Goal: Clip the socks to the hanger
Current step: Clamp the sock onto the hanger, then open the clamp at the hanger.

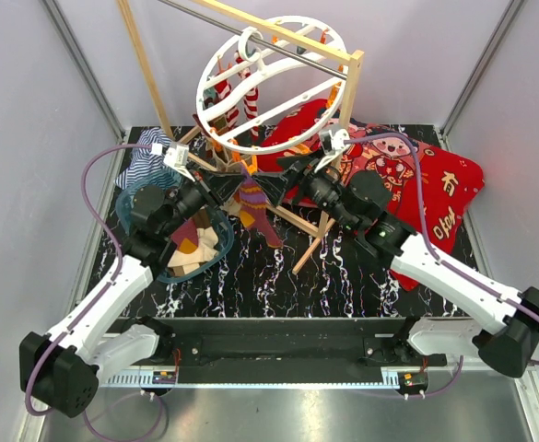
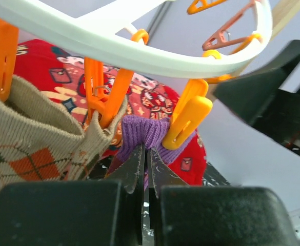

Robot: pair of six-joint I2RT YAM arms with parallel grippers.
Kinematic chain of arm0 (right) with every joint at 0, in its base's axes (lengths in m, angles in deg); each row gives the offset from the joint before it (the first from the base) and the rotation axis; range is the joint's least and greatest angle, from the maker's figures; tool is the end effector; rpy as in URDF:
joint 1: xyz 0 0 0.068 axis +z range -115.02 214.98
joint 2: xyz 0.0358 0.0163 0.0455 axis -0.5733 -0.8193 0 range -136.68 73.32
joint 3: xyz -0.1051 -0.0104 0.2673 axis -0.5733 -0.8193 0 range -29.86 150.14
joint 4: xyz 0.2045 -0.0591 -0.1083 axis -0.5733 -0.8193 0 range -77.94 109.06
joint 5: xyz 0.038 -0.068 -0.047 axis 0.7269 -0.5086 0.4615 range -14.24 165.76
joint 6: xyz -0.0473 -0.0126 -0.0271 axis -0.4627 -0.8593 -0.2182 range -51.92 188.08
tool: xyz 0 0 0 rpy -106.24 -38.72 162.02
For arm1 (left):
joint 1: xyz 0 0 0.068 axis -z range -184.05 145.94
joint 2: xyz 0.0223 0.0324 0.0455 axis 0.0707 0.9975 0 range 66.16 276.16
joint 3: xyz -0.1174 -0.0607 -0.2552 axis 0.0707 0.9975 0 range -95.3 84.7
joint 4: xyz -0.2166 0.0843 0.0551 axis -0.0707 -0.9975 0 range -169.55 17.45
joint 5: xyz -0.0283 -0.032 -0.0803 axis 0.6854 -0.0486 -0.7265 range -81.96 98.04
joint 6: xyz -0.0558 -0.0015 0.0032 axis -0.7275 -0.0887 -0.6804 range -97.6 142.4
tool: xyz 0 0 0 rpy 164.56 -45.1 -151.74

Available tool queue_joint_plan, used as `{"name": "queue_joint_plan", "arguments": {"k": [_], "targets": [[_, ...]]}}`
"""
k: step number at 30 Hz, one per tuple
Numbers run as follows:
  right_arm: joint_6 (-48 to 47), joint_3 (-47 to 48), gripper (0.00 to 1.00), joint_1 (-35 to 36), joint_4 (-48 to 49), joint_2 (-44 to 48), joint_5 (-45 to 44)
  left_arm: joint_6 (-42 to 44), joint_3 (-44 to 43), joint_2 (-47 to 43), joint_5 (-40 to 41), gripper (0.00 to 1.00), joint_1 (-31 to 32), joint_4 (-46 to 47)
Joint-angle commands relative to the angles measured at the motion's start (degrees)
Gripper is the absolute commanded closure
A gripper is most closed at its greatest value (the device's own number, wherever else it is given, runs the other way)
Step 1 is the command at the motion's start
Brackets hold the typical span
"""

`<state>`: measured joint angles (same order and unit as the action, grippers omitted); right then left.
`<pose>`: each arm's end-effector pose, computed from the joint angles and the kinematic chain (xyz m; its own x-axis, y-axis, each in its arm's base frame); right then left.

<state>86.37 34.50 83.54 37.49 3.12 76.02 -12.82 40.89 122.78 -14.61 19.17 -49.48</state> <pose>0.1726 0.1958 0.4378 -0.0991 0.3617 -0.9270 -0.7599 0.5740 0.3052 0.1805 -0.0938 0.3756 -0.2771 -0.4603 -0.8434 0.6762 0.5302 -0.5115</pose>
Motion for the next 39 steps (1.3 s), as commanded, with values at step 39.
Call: {"name": "queue_joint_plan", "arguments": {"k": [39], "targets": [[-15.9,8.5,0.15,-0.3,-12.0,1.6,-0.4,9.5,-5.4,-5.5,12.8,0.94,-0.4,-13.8]]}}
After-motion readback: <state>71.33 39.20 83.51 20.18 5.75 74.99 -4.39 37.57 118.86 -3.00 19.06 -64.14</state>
